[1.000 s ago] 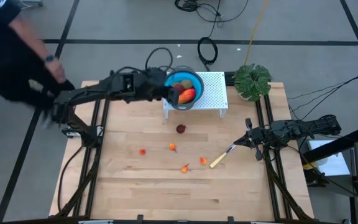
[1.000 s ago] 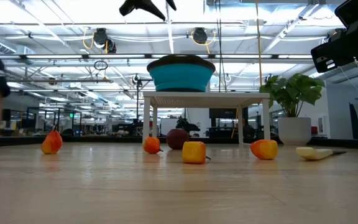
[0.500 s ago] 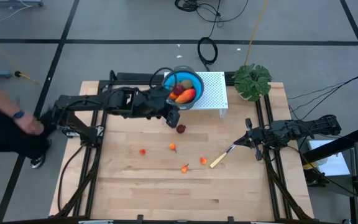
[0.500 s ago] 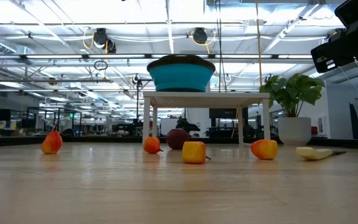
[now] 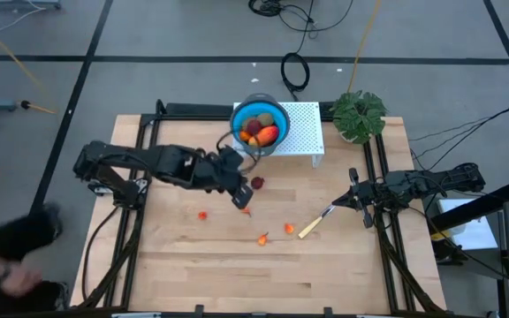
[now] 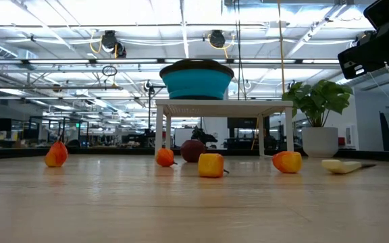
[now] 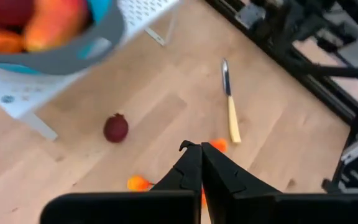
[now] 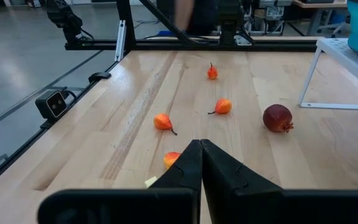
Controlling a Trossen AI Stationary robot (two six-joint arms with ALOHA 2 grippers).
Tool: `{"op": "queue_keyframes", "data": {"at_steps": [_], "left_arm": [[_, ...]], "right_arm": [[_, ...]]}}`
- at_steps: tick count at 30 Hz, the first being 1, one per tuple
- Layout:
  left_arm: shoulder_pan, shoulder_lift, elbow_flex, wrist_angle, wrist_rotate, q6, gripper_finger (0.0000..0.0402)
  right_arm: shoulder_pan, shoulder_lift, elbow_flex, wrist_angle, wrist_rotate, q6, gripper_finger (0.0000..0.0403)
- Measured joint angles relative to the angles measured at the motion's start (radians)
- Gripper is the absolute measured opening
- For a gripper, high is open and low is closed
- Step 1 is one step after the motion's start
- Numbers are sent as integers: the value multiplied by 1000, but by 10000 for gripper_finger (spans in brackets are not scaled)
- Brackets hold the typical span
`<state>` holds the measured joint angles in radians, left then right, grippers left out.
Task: Pick & Place Fruit
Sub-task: Put the pomegranate into the blue strainer bowl on the shelf
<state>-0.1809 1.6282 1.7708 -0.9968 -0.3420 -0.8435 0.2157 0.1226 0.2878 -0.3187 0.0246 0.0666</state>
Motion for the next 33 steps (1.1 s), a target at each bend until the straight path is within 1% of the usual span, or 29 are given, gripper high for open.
{"op": "queue_keyframes", "data": {"at_steps": [7, 10, 13, 19, 23, 33], "left_arm": [[-45, 83, -2, -37, 3, -15, 5], [-48, 126, -2, -89, 37, -63, 2], [-45, 166, -2, -141, 82, -84, 11], [-43, 229, -3, -187, 110, -110, 35], [-41, 239, -3, -183, 110, -105, 58], [-4, 237, -3, -173, 106, -76, 142]], "right_arm": [[0, 0, 0, 0, 0, 0, 0], [0, 0, 0, 0, 0, 0, 0], [0, 0, 0, -1, 0, 0, 0], [0, 0, 0, 0, 0, 0, 0], [0, 0, 0, -1, 0, 0, 0], [0, 0, 0, -1, 0, 0, 0]]}}
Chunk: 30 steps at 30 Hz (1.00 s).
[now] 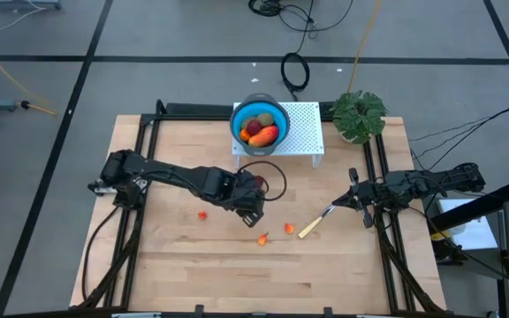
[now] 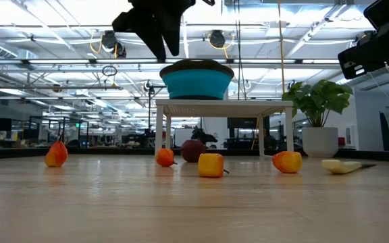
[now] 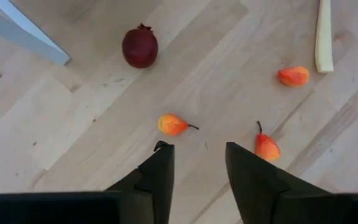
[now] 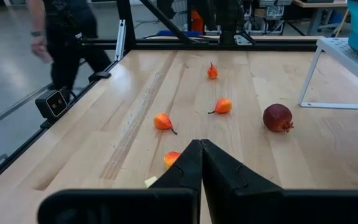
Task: Pick & Place Fruit
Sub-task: Put the pomegranate into the blue strainer bowl on the shelf
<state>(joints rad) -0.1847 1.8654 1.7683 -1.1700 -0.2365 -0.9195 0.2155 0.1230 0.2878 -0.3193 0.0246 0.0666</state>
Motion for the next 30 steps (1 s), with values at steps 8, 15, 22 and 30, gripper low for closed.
{"op": "queue_keyframes", "data": {"at_steps": [8, 15, 22, 30], "left_arm": [[37, 10, 0, 36, -1, 60, 187], [35, 65, 0, 84, -8, 59, 218], [11, 111, 0, 67, -8, -186, 264], [4, 112, 0, 77, -126, -432, 308]], "right_arm": [[0, 0, 0, 0, 0, 0, 0], [0, 0, 0, 0, 0, 0, 0], [0, 5, 0, -1, 0, 0, 0], [0, 6, 0, 0, 0, 0, 0]]}}
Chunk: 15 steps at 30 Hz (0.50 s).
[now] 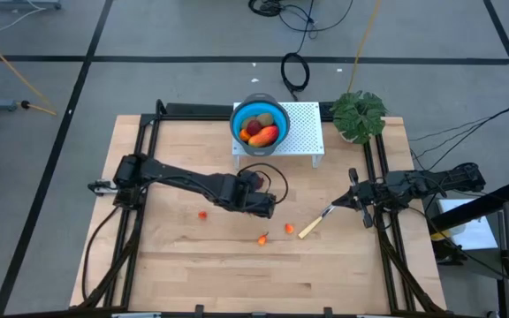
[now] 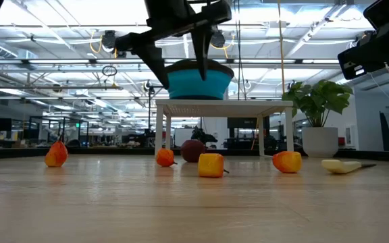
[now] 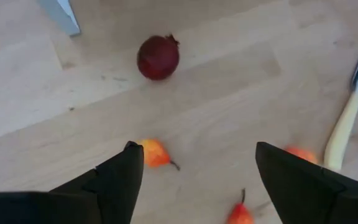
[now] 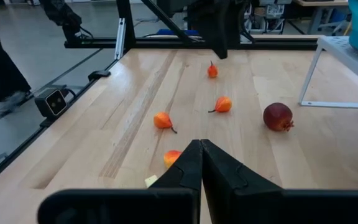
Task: Pick & Place Fruit
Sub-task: Put the pomegranate into the blue strainer bowl on the shelf
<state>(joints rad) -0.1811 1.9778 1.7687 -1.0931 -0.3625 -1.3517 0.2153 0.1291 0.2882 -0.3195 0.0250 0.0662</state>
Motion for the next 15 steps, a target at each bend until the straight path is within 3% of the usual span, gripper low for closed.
{"op": "queue_keyframes", "data": {"at_steps": [5, 12, 15], "left_arm": [[-4, 17, 0, 49, -35, -65, 325], [-20, 67, 0, 175, -250, -77, 327], [-17, 86, 0, 184, -265, -83, 323]], "right_arm": [[0, 0, 0, 0, 0, 0, 0], [0, 0, 0, 0, 0, 0, 0], [0, 0, 0, 1, 0, 0, 0]]}}
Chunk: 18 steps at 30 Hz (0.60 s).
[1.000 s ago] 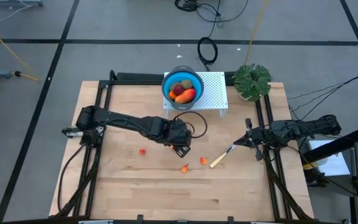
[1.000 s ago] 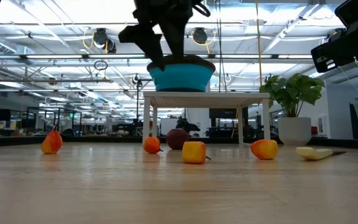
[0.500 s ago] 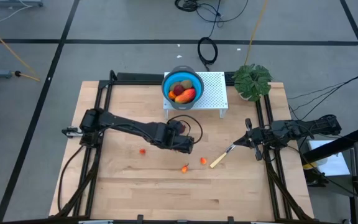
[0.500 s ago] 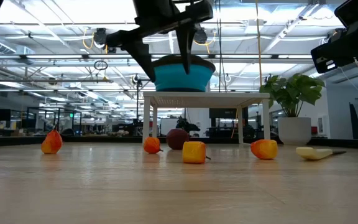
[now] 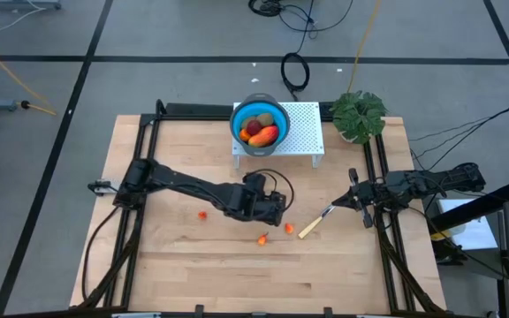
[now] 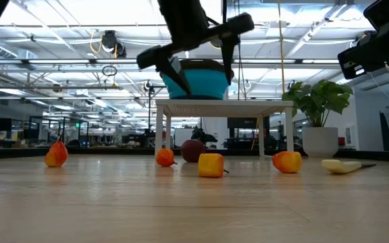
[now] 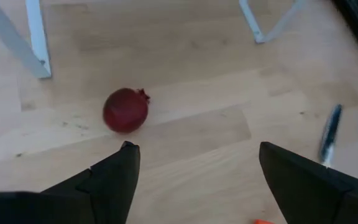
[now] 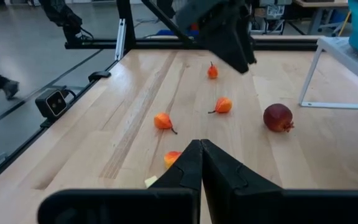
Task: Pick & Place Fruit
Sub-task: Put the pomegranate into the blue strainer bowl on the shelf
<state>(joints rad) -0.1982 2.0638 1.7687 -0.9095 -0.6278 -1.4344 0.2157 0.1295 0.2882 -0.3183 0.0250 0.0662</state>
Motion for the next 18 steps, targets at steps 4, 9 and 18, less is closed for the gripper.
{"op": "queue_keyframes", "data": {"at_steps": [4, 9, 18], "left_arm": [[2, 18, 0, -7, -2, -15, 324], [7, 49, 0, -23, -45, -17, 325], [24, 101, 0, -43, -64, -35, 326]], "right_arm": [[0, 0, 0, 0, 0, 0, 0], [0, 0, 0, 0, 0, 0, 0], [0, 0, 0, 2, 0, 0, 0]]}}
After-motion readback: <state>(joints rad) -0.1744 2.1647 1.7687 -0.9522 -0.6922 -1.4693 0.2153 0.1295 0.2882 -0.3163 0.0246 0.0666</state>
